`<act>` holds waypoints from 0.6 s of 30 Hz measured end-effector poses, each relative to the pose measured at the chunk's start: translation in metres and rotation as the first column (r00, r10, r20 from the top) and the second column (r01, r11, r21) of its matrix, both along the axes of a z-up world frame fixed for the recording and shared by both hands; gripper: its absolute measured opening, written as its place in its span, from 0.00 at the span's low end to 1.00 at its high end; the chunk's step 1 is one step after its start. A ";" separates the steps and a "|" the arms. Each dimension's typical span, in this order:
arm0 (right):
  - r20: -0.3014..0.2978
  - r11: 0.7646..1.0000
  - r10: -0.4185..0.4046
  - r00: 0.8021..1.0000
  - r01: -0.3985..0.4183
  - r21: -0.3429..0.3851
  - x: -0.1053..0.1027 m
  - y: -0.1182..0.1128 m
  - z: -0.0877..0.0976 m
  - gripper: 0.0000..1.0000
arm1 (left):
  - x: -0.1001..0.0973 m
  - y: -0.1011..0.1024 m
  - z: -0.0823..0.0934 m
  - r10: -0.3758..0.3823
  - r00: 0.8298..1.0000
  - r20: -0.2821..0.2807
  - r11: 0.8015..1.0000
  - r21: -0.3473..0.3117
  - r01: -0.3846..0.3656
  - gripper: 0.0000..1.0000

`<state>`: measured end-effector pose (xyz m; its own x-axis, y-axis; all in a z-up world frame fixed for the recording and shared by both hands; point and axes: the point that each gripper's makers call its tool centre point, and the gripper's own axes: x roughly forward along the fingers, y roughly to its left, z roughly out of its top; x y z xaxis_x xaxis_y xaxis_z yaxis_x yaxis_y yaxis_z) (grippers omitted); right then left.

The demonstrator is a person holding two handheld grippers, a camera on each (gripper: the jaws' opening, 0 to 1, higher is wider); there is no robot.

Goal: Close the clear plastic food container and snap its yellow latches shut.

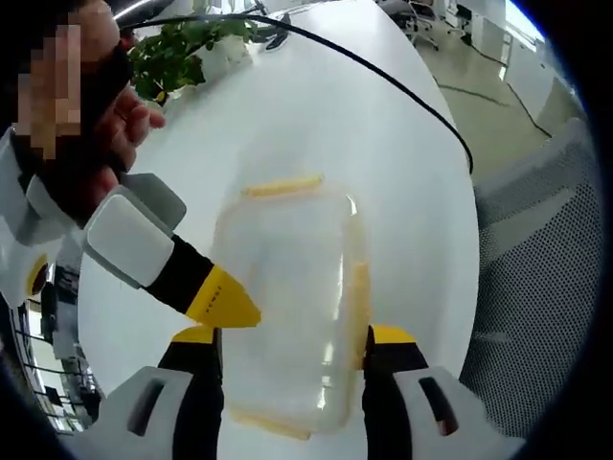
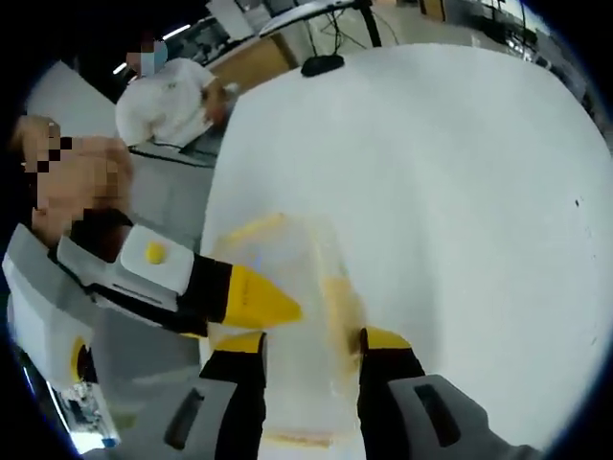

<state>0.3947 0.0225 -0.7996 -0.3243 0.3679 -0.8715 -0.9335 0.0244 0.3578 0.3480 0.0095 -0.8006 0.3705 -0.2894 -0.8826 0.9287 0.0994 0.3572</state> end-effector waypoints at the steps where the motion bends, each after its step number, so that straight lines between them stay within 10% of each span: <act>1: 0.007 1.000 0.005 1.000 -0.005 0.013 0.000 0.002 0.000 0.37 | 0.002 0.003 0.000 0.032 0.999 -0.005 0.999 -0.032 -0.032 0.57; 18: 0.009 0.999 0.050 0.999 -0.050 -0.010 -0.003 0.005 0.003 0.35 | 0.001 0.002 -0.001 0.003 1.000 0.002 0.999 0.033 -0.003 0.59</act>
<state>0.3915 0.0278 -0.7970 -0.3344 0.3428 -0.8779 -0.9368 -0.0193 0.3493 0.3491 0.0117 -0.8012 0.3729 -0.2592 -0.8909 0.9278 0.0904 0.3620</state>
